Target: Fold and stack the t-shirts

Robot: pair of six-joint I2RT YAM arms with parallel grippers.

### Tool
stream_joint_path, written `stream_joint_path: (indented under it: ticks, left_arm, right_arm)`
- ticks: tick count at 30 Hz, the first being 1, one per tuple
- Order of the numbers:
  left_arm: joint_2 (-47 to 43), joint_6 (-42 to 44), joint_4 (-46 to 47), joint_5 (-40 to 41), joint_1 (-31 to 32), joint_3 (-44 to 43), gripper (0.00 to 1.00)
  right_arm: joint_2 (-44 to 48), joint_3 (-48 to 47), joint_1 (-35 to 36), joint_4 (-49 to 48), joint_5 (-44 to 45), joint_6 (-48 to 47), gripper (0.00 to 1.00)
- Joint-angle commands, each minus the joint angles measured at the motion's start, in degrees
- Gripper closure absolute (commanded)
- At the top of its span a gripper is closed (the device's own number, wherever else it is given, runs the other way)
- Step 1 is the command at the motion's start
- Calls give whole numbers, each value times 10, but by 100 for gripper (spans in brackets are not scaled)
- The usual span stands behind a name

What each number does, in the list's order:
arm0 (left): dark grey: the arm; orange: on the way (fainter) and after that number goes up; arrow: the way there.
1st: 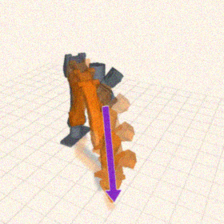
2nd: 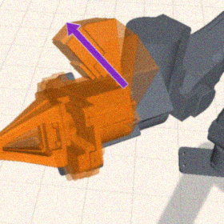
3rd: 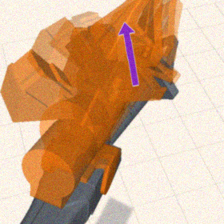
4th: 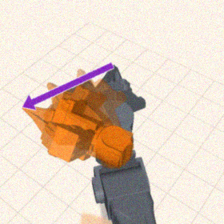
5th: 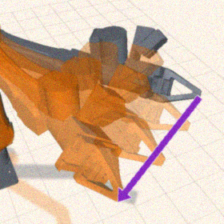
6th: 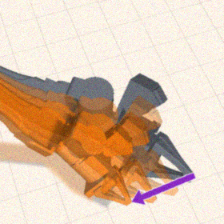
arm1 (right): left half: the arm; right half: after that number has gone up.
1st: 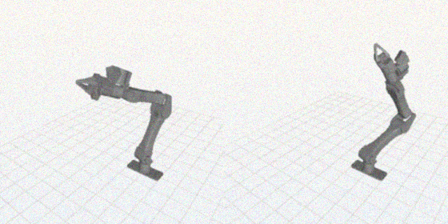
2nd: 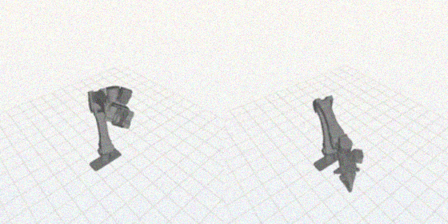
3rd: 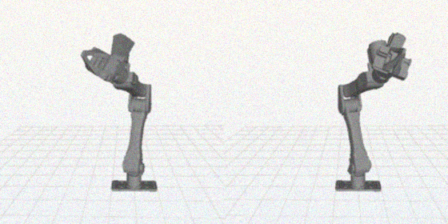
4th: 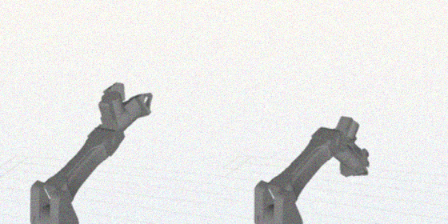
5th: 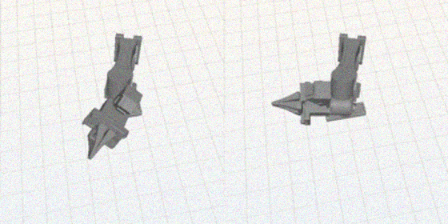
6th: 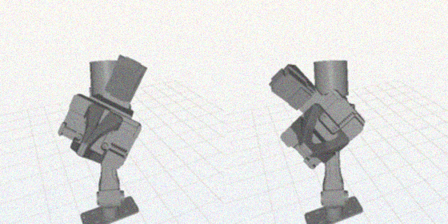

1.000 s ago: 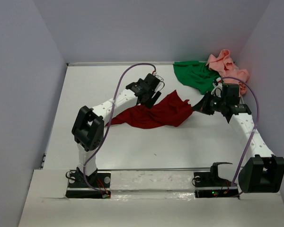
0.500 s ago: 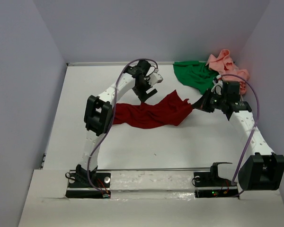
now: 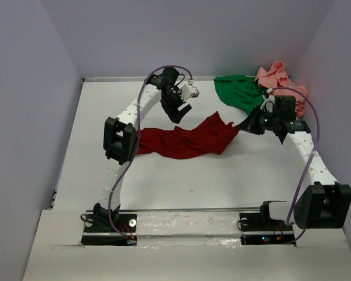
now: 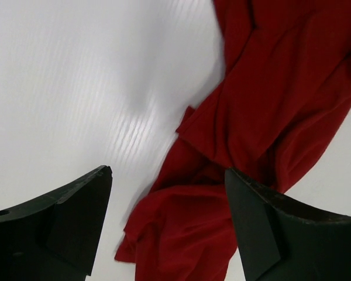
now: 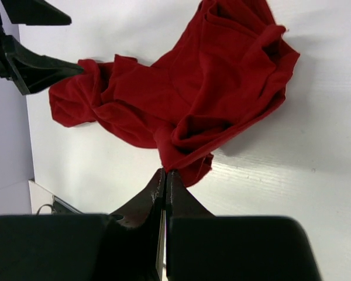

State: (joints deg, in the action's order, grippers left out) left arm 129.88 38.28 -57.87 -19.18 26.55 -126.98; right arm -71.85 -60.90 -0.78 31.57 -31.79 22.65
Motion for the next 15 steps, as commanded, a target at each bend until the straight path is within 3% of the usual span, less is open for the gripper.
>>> stream_joint_path:
  ticks: [1, 4, 7, 10, 13, 15]
  left_arm:
    - [-53, -47, 89, -69, 21, -13, 12]
    - [-46, -112, 148, -64, 8, -20, 11]
    - [-46, -206, 259, -108, -14, -9, 11]
    - [-67, -347, 402, -138, -28, 78, 8]
    - [-130, -497, 545, -97, -28, 246, 12]
    - [-166, -584, 587, -51, -23, 308, 13]
  right_arm:
    - [-21, 5, -4, -90, -1, -1, 100]
    - [-56, -16, -4, -128, 2, 5, 100]
    - [-98, -43, -4, -150, -13, 23, 100]
    - [-105, -35, -4, -148, -18, 35, 100]
    - [-95, -61, -4, -94, 8, 30, 100]
    - [-89, -67, -4, -83, 16, 40, 100]
